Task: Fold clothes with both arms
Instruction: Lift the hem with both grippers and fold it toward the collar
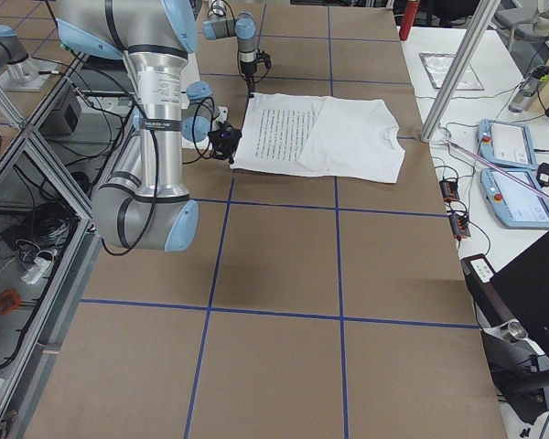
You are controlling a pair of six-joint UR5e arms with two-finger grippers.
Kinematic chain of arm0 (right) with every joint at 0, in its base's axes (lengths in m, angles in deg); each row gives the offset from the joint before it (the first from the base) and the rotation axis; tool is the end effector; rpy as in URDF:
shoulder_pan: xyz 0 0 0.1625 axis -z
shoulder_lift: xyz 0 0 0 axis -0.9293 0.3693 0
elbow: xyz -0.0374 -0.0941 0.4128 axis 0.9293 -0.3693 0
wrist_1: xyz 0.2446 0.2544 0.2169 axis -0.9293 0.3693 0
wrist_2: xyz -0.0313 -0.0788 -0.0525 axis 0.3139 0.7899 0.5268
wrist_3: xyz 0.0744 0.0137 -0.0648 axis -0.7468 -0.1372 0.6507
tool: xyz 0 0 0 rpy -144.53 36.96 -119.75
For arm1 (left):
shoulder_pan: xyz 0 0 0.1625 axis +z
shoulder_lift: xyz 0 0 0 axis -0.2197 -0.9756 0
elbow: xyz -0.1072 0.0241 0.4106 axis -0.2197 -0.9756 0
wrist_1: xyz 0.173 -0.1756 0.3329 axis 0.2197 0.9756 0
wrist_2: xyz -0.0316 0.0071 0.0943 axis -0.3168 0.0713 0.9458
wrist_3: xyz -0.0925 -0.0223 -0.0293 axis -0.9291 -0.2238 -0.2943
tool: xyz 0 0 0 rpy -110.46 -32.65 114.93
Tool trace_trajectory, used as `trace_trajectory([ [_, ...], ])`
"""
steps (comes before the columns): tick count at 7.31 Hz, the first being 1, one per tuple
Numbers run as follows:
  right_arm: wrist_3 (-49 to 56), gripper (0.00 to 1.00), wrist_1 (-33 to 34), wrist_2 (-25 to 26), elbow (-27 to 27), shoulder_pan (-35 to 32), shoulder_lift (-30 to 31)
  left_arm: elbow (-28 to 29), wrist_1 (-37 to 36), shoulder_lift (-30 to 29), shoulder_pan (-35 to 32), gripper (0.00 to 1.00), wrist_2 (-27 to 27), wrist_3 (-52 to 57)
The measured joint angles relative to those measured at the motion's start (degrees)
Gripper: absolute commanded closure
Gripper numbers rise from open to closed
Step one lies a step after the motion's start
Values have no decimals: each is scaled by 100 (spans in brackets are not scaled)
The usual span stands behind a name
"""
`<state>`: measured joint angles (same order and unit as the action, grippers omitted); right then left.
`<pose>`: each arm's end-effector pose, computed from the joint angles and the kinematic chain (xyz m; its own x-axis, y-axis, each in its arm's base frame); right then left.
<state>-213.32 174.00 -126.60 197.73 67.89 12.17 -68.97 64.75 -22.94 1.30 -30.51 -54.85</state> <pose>-0.4540 -0.1599 0.3419 0.4320 0.6512 0.6239 -0.6080 0.7212 -0.3318 0.4903 -0.2251 0.3580 0.6376 -0.2605 -0.7250 0.2116 0.9641 -0.1604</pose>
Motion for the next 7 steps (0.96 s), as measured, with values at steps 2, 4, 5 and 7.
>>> trace_trajectory([
  [2,0,100,0,0,-8,6,-5,-54,0,-2,-6,100,71,9],
  [4,0,100,0,0,-13,8,-3,-100,0,-4,-8,100,222,115],
  [5,0,100,0,2,-8,1,-2,-192,0,-13,-9,100,242,145],
  [7,0,100,2,10,86,8,14,-688,-5,-5,-21,100,241,144],
])
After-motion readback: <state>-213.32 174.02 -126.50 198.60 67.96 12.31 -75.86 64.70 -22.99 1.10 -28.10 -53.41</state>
